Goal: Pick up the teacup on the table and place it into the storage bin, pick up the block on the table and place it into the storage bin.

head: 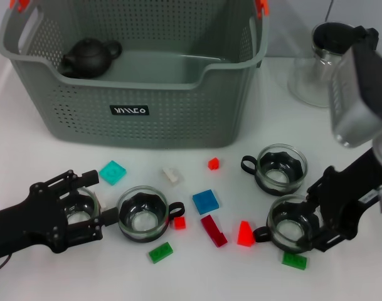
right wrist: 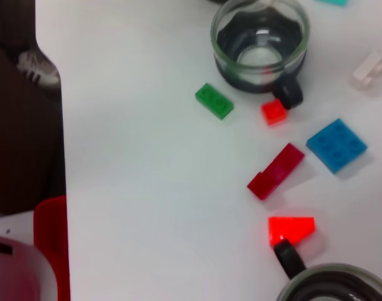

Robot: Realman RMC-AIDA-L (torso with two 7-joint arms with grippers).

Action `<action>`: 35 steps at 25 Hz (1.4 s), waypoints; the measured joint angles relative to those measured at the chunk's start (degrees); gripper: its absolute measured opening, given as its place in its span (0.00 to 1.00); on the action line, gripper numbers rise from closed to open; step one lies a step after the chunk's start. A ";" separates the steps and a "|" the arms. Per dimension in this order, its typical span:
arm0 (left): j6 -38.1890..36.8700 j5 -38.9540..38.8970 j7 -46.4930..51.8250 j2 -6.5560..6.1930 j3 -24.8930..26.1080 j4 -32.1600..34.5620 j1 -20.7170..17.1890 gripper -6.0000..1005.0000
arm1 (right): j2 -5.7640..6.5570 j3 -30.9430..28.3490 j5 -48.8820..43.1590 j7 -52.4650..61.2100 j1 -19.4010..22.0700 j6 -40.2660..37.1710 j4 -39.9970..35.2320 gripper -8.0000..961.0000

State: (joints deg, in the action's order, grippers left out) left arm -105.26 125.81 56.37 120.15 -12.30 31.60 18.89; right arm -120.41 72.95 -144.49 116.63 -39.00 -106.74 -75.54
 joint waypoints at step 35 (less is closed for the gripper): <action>0.66 -0.04 0.15 -0.01 0.00 -0.67 0.45 0.86 | 0.09 11.03 1.25 4.89 -0.99 14.14 12.54 0.20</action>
State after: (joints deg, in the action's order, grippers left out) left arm -104.60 125.77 56.52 120.14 -12.31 30.93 19.34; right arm -120.32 83.98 -143.24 121.53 -40.00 -92.60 -63.01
